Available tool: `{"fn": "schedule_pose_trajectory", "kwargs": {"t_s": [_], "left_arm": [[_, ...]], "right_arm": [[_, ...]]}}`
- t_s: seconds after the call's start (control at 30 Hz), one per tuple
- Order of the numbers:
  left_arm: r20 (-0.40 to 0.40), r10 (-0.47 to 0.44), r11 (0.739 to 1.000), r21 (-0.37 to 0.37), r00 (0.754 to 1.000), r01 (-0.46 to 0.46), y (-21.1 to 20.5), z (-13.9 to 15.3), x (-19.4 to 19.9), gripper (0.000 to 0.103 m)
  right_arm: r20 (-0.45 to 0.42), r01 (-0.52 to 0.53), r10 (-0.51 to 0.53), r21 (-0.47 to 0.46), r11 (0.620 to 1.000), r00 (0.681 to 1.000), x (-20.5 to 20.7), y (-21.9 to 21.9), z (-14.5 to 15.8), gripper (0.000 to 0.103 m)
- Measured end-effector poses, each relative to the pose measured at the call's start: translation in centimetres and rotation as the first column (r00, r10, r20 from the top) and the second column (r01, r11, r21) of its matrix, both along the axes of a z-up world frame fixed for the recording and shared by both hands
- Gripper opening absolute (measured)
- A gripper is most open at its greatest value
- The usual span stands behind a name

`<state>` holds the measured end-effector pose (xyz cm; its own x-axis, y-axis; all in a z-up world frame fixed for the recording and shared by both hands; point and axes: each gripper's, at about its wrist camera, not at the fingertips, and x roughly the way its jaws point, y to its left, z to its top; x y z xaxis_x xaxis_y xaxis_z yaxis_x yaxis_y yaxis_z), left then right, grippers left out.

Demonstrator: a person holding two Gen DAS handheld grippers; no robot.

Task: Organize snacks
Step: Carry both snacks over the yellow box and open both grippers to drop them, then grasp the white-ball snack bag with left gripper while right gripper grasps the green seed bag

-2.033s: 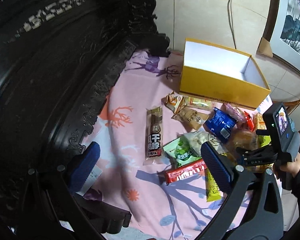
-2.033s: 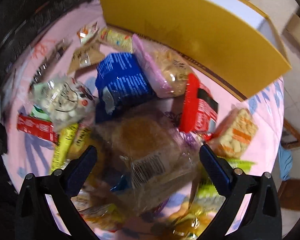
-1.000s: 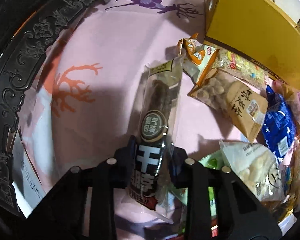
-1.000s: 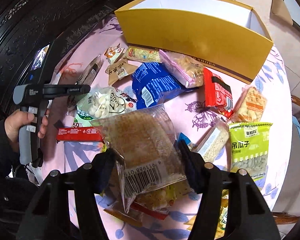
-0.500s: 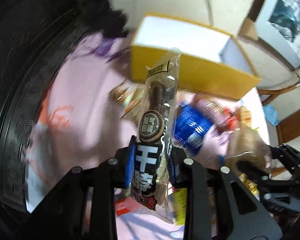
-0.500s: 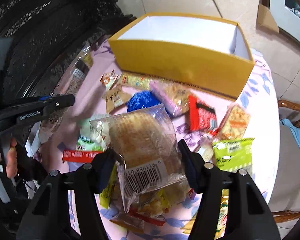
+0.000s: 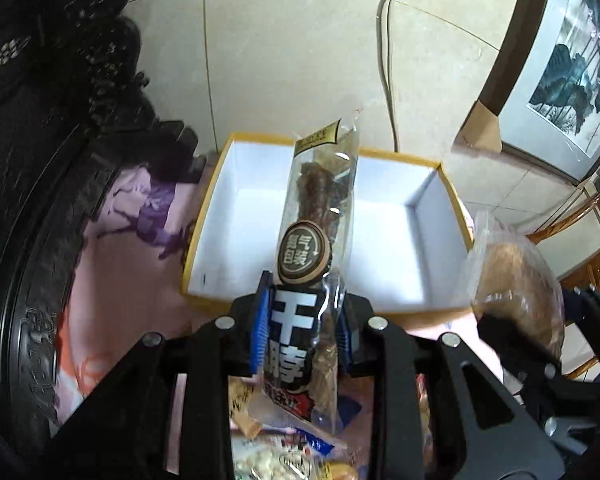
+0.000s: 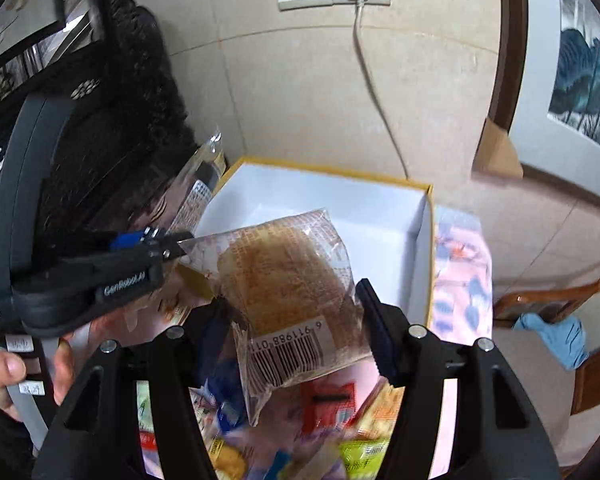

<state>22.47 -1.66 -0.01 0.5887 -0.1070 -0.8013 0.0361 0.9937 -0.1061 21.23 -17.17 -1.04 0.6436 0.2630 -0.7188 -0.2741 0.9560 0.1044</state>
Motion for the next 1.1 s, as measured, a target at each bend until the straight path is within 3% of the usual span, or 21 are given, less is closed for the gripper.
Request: {"fn": "schedule_pose_trajectory", "kwargs": {"t_s": [0.2, 0.27, 0.3, 0.37, 0.5, 0.7, 0.83, 1.0, 1.1], "left_arm": [[0.002, -0.006, 1.000, 0.022, 1.000, 0.006, 0.2, 0.3, 2.9, 0.029], [-0.003, -0.014, 0.999, 0.030, 1.000, 0.014, 0.3, 0.3, 3.9, 0.037], [-0.003, -0.014, 0.999, 0.038, 1.000, 0.014, 0.3, 0.3, 4.5, 0.065], [0.020, 0.017, 0.996, 0.086, 1.000, -0.018, 0.4, 0.8, 5.5, 0.099], [0.061, 0.027, 0.993, 0.115, 0.998, -0.033, 1.1, 1.8, 5.6, 0.099], [0.050, 0.049, 0.996, 0.067, 0.998, -0.052, 2.8, 1.0, 2.0, 0.099], [0.021, 0.076, 0.997, 0.033, 0.997, -0.076, 4.3, -1.2, -2.7, 0.099], [-0.080, 0.090, 0.996, 0.015, 0.993, -0.089, 6.5, -5.4, -9.0, 0.099], [-0.134, 0.102, 0.995, 0.007, 0.986, -0.102, 8.0, -7.1, -11.7, 0.099]], "right_arm": [[-0.010, 0.024, -0.024, -0.021, 0.999, 1.000, 3.6, -0.3, 0.2, 0.062], [-0.021, 0.040, -0.040, -0.030, 0.999, 0.999, 4.8, -0.2, 0.1, 0.063], [-0.034, 0.045, -0.046, -0.034, 0.998, 0.998, 5.7, -0.2, -0.1, 0.065], [-0.032, 0.072, -0.074, -0.057, 0.996, 0.997, 7.0, -0.2, 0.2, 0.078], [-0.002, 0.078, -0.079, -0.086, 0.993, 0.997, 6.4, -0.9, 1.3, 0.092], [-0.034, 0.075, -0.080, -0.145, 0.987, 0.996, 1.7, -3.9, 0.3, 0.098], [-0.153, 0.099, -0.122, -0.151, 0.984, 0.981, -2.7, -6.9, -4.0, 0.098], [-0.307, 0.080, -0.128, -0.165, 0.983, 0.943, -8.4, -9.4, -11.4, 0.098], [-0.350, 0.066, -0.127, -0.182, 0.981, 0.928, -9.9, -9.4, -14.3, 0.098]]}}
